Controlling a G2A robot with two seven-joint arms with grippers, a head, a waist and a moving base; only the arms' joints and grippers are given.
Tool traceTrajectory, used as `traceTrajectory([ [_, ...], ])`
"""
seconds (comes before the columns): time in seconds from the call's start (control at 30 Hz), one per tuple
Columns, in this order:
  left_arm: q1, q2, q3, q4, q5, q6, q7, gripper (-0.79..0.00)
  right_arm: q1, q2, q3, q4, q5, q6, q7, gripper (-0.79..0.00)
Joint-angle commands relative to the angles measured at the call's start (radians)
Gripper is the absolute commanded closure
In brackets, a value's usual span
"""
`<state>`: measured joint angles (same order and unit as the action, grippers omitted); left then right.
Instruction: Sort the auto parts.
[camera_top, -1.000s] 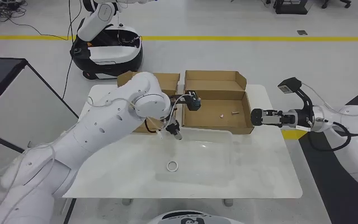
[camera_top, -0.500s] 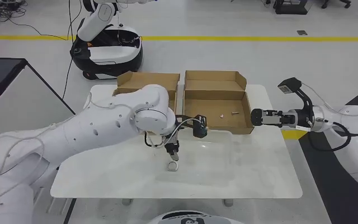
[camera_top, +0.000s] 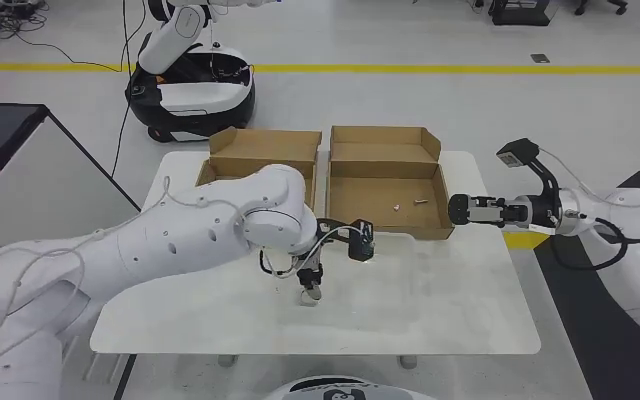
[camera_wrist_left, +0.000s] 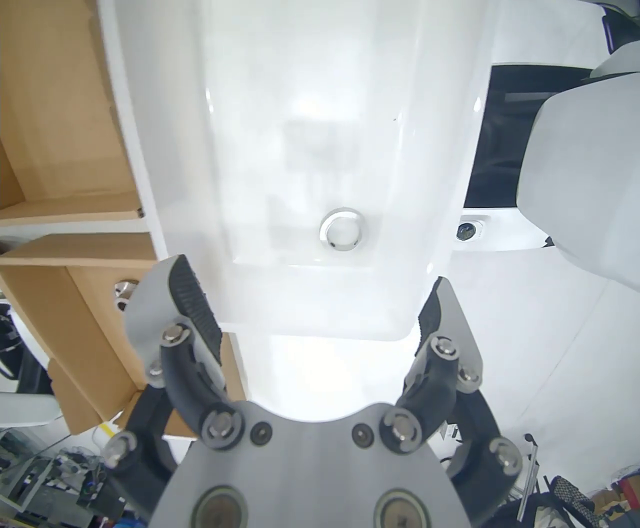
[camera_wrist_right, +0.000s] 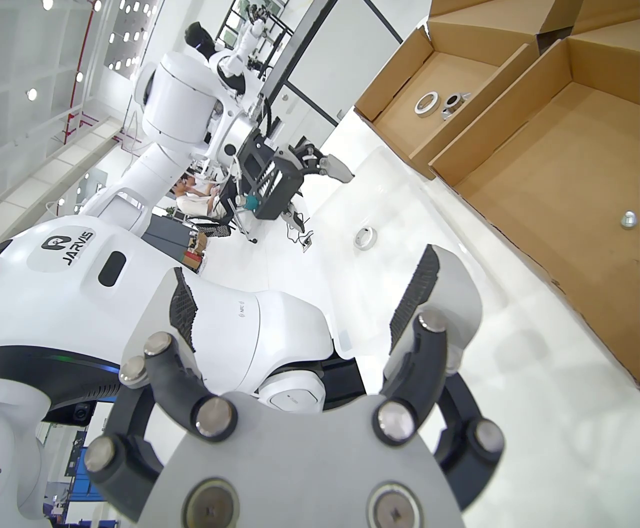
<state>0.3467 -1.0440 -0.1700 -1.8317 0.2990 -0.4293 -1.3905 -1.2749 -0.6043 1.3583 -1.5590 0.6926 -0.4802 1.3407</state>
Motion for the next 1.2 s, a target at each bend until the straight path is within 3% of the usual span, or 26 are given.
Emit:
traceTrajectory([
  [0.0, 0.025, -0.011, 0.000, -0.019, 0.029, 0.007, -0.008, -0.785, 0.000, 0.000, 0.000, 0.000, 0.000, 0.000, 0.000, -0.785],
  [0.37, 0.100, -0.060, 0.000, 0.039, 0.102, 0.020, -0.021, -0.785, 0.000, 0.000, 0.000, 0.000, 0.000, 0.000, 0.000, -0.785],
  [0.6, 0.103, -0.060, 0.000, 0.040, 0.104, 0.021, -0.017, -0.785, 0.000, 0.000, 0.000, 0.000, 0.000, 0.000, 0.000, -0.785],
  [0.7, 0.137, -0.063, 0.000, 0.050, 0.153, 0.020, -0.020, -0.785, 0.000, 0.000, 0.000, 0.000, 0.000, 0.000, 0.000, -0.785],
  [0.9, 0.183, -0.080, 0.000, 0.076, 0.209, 0.026, -0.026, -0.785, 0.000, 0.000, 0.000, 0.000, 0.000, 0.000, 0.000, -0.785],
  [1.17, 0.193, -0.105, 0.000, 0.109, 0.226, 0.031, -0.032, -0.776, 0.000, 0.000, 0.000, 0.000, 0.000, 0.000, 0.000, -0.785],
])
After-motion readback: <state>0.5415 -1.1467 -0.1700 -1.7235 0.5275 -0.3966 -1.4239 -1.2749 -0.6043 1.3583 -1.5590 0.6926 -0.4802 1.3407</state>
